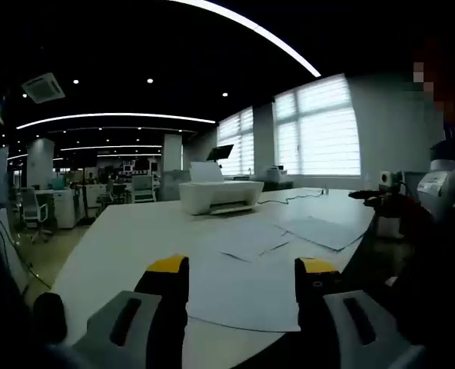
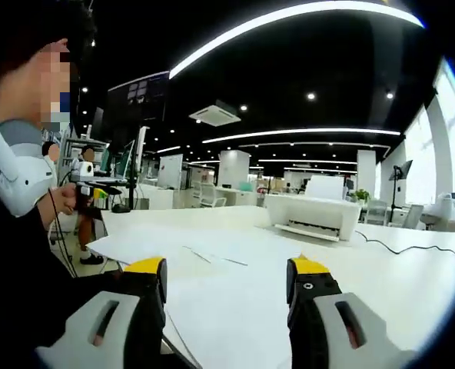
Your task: Organize the stack of printing papers by aligning and flattening the scattered papers on the table
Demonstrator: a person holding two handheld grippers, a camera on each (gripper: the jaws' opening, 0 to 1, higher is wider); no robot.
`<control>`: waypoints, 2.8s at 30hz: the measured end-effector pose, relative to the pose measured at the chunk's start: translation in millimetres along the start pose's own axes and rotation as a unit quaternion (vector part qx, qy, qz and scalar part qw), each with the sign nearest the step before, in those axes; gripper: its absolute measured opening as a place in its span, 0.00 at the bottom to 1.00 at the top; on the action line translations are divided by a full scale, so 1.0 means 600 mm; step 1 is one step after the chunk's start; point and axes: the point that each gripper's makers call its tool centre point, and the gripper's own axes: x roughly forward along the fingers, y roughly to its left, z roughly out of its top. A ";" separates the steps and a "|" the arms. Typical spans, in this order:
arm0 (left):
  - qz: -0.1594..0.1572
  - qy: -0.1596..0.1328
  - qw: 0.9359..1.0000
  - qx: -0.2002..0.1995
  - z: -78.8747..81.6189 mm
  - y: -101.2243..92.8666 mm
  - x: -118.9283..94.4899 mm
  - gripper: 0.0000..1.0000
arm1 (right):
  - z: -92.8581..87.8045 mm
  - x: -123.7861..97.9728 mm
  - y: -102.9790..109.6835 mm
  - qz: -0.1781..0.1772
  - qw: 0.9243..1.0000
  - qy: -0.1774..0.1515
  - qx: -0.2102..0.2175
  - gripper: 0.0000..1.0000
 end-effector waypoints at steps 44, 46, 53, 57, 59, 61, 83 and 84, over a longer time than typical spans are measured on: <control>-0.008 0.032 0.999 0.005 -0.007 0.007 0.027 0.59 | -0.005 0.000 0.003 0.006 1.000 0.011 0.002 0.58; -0.010 0.037 0.999 -0.002 -0.009 0.006 0.029 0.59 | -0.006 0.001 0.004 0.006 1.000 0.011 0.003 0.58; -0.009 0.047 0.999 -0.005 -0.015 0.005 0.035 0.59 | -0.011 0.005 0.007 0.010 1.000 0.012 0.005 0.58; -0.007 0.056 0.998 -0.011 -0.020 0.011 0.037 0.58 | -0.013 0.005 0.007 0.010 1.000 0.014 0.006 0.58; -0.007 0.060 0.998 -0.014 -0.024 0.013 0.039 0.57 | -0.014 0.004 0.007 0.010 1.000 0.014 0.007 0.58; -0.006 0.062 0.998 -0.015 -0.028 0.013 0.041 0.57 | -0.017 0.004 0.007 0.010 1.000 0.015 0.009 0.58; 0.012 0.082 0.996 -0.031 -0.045 0.048 0.061 0.56 | -0.034 0.011 0.006 0.012 0.999 0.024 0.019 0.58; 0.012 0.083 0.996 -0.031 -0.046 0.048 0.062 0.56 | -0.034 0.011 0.005 0.011 0.999 0.024 0.019 0.58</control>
